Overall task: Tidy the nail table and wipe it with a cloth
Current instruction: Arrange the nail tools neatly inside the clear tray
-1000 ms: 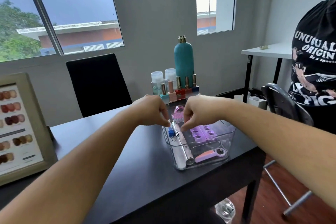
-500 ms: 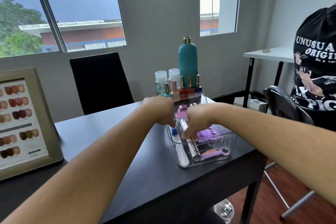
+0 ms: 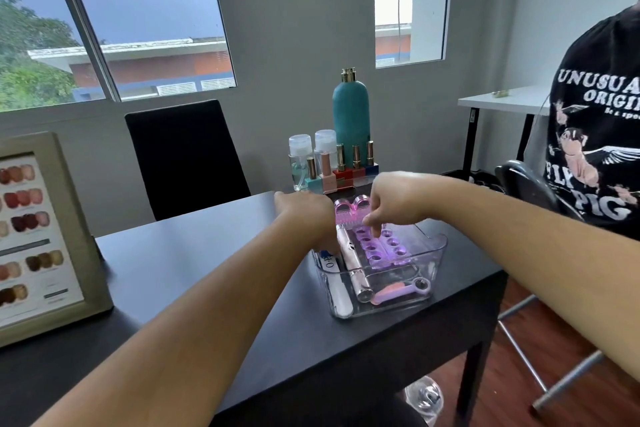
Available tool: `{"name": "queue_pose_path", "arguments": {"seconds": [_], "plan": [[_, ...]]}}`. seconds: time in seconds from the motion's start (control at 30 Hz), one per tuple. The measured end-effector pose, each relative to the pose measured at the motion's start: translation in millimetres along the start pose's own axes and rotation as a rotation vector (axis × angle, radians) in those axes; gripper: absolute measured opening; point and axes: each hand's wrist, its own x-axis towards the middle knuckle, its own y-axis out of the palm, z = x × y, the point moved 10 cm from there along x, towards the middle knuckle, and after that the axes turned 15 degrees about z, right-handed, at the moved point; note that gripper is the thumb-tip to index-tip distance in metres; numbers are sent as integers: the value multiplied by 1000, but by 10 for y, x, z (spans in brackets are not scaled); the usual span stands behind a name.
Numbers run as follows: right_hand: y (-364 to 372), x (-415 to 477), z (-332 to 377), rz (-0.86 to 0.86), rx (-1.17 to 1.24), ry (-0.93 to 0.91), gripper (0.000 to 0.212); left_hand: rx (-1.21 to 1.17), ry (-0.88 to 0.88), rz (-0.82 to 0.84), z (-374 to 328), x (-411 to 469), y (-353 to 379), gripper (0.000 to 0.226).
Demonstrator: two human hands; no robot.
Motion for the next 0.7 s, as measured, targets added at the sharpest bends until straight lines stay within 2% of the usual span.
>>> {"name": "queue_pose_path", "arguments": {"seconds": [0.13, 0.3, 0.4, 0.57, 0.7], "plan": [[-90, -91, -127, -70, -15, -7, 29, -96, -23, -82, 75, -102, -125, 38], [12, -90, -126, -29, -81, -15, 22, -162, 6, -186, 285, -295, -393, 43], [92, -41, -76, 19, -155, -4, 7, -203, 110, -186, 295, -326, -446, 35], [82, 16, -64, -17, -185, 4, 8, -100, 395, -139, -4, -292, -352, 24], [19, 18, -113, -71, -198, 22, 8, -9, 515, -114, -165, -202, -340, 23]]}}
